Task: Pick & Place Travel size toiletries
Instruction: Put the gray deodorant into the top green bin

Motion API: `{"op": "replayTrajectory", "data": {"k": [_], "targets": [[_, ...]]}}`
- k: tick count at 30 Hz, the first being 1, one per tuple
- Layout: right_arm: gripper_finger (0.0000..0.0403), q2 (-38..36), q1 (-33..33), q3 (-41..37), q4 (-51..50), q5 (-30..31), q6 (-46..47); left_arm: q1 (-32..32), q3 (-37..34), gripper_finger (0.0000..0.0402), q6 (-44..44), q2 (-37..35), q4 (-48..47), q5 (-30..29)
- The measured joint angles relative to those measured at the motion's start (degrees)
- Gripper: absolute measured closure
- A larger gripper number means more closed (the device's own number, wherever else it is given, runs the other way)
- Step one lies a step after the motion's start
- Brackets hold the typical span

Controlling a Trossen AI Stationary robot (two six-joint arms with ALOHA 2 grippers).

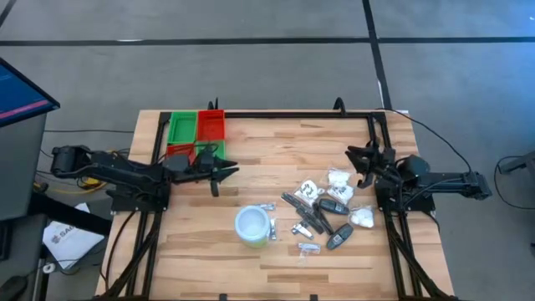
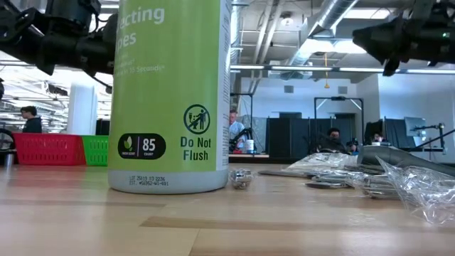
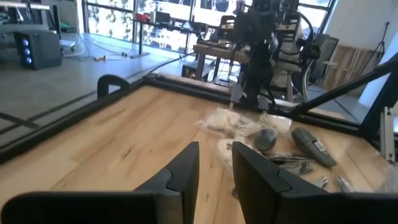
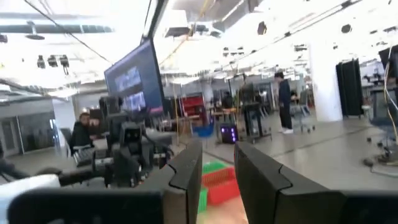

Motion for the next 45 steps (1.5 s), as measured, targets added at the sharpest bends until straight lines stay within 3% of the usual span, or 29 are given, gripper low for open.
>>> {"op": "replayTrajectory", "data": {"k": [4, 12, 19, 26, 32, 39, 45], "targets": [[0.0317, 0.6, -1.3, 1.1, -1.4, 0.1, 2.1, 0.4, 2.5, 0.0311, 2.8, 2.2, 0.1, 0.3], [0.0322, 9.0, 0.8, 14.4, -30.2, -3.0, 8.7, 3.1, 5.6, 0.0311, 3.0, 7.2, -0.1, 0.5], [0.0320, 24.4, 6.3, 25.6, -53.6, -5.1, 21.3, 3.1, 7.0, 0.0311, 2.8, 8.7, 0.4, 0.5], [0.0302, 42.5, 14.8, 30.5, -54.6, -10.0, 27.6, 3.0, 7.0, 0.0311, 2.9, 8.7, 1.2, 0.5], [0.0248, 58.3, 20.3, 35.6, -58.2, -10.2, 31.4, 3.0, 7.0, 0.0311, 2.9, 8.7, 1.4, 0.3], [0.0174, 72.5, 19.9, 45.2, -68.9, -10.3, 31.5, 3.0, 7.0, 0.0311, 2.9, 8.7, 2.0, 0.3], [0.0154, 80.7, 19.0, 47.6, -72.0, -10.3, 31.0, 3.0, 7.0, 0.0311, 2.9, 8.7, 2.1, 0.4]]}}
